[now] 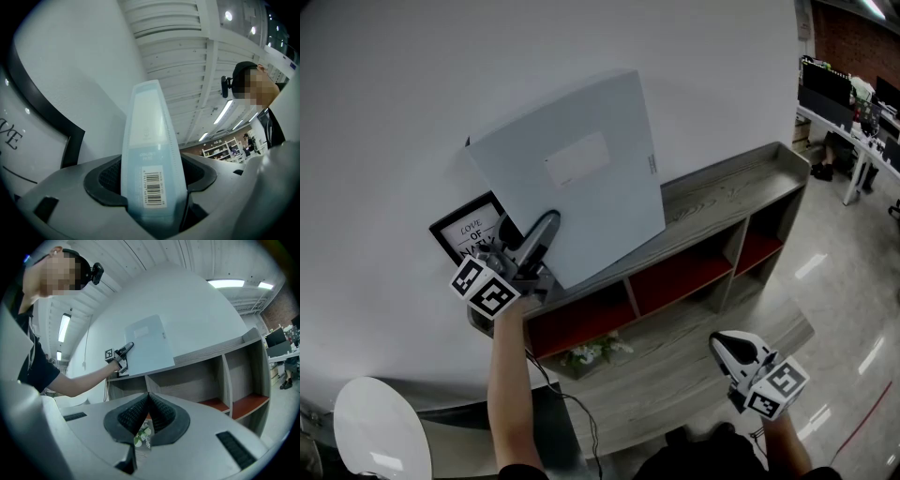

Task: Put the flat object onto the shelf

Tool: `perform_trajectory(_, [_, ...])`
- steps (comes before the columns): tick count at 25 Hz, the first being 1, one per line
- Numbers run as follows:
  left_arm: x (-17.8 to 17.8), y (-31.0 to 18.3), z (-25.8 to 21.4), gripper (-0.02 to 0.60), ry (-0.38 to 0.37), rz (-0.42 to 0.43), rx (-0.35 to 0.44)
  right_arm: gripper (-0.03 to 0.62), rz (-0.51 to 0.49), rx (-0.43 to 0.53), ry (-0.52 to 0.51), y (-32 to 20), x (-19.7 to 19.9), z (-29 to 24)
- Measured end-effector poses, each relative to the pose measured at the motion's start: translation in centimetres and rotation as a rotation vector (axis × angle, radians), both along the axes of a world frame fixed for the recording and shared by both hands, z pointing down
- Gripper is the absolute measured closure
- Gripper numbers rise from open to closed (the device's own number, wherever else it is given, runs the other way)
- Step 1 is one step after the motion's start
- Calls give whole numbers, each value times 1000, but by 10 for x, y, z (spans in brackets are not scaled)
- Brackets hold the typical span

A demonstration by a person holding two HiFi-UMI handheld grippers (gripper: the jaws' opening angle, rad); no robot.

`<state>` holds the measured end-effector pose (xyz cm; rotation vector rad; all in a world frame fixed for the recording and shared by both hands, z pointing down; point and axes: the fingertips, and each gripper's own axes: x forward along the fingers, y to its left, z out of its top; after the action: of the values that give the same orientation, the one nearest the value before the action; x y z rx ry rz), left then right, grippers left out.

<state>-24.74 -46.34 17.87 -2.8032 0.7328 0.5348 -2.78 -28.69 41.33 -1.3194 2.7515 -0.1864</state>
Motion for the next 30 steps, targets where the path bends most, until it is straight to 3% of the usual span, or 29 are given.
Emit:
perform_trajectory(10, [-4, -1, -1, 216, 6, -83, 13, 581, -13, -7, 3, 0, -6, 1])
perform_trajectory(30, [-7, 0, -2, 179, -7, -151, 28, 581, -15, -17, -12, 0, -4, 3])
